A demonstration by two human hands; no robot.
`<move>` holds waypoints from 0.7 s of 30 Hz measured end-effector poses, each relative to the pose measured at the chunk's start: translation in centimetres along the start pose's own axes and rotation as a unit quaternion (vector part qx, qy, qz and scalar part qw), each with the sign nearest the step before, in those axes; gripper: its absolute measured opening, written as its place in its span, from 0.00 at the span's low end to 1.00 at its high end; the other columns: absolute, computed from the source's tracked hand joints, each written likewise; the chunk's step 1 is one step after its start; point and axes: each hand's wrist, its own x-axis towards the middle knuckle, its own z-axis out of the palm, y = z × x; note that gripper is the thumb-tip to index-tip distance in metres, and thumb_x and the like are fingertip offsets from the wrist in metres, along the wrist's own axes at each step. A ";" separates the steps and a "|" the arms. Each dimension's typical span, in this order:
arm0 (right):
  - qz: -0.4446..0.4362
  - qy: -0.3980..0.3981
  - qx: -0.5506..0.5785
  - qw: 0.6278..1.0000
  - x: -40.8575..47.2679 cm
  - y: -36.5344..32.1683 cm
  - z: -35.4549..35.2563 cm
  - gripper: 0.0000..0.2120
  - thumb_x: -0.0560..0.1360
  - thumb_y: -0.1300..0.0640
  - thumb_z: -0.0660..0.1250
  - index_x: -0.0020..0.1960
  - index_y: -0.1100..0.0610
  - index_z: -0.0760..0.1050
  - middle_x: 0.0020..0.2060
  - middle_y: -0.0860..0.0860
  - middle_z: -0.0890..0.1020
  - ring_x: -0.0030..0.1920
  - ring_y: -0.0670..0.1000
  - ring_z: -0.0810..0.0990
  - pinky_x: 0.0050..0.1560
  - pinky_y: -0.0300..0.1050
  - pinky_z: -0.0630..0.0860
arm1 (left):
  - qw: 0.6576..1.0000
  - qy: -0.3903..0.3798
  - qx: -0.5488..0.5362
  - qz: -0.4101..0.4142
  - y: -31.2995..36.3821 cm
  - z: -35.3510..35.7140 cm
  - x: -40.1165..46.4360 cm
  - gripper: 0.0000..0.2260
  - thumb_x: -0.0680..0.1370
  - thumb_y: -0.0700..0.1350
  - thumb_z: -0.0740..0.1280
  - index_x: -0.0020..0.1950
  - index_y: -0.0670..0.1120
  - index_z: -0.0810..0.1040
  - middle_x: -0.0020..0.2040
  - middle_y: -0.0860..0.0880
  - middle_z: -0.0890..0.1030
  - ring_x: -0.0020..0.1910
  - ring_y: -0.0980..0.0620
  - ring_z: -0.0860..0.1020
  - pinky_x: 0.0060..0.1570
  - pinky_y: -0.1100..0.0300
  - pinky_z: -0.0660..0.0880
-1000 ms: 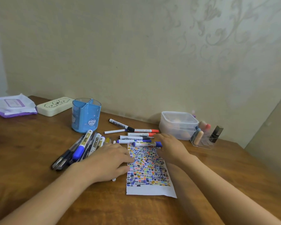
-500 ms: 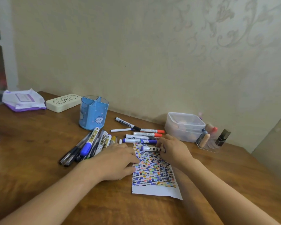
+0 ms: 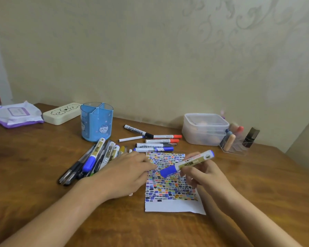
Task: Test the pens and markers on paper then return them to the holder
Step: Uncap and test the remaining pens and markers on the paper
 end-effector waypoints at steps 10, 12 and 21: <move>-0.036 -0.063 0.066 0.995 -2.0 0.3 0.9 0.06 0.74 0.51 0.69 0.46 0.53 0.79 0.43 0.55 0.86 0.41 0.50 0.83 0.38 0.40 0.77 | 0.990 0.080 -0.098 0.053 2.7 1.1 0.4 0.22 0.77 0.69 0.56 0.65 0.61 0.75 0.56 0.63 0.79 0.55 0.64 0.72 0.53 0.65 0.70; -0.042 -0.064 0.073 0.994 -2.2 0.3 1.0 0.04 0.74 0.52 0.68 0.46 0.52 0.79 0.42 0.56 0.86 0.41 0.50 0.82 0.39 0.41 0.77 | 0.988 0.081 -0.120 0.056 3.2 1.4 0.4 0.17 0.78 0.67 0.57 0.61 0.61 0.73 0.53 0.62 0.79 0.52 0.61 0.74 0.49 0.59 0.74; -0.028 -0.039 0.039 0.998 -2.2 0.1 1.1 0.19 0.72 0.37 0.66 0.42 0.52 0.82 0.37 0.55 0.86 0.39 0.52 0.85 0.40 0.46 0.77 | 0.989 0.087 -0.111 0.052 5.0 1.1 -0.2 0.17 0.82 0.60 0.50 0.65 0.57 0.70 0.52 0.60 0.72 0.51 0.62 0.71 0.49 0.71 0.66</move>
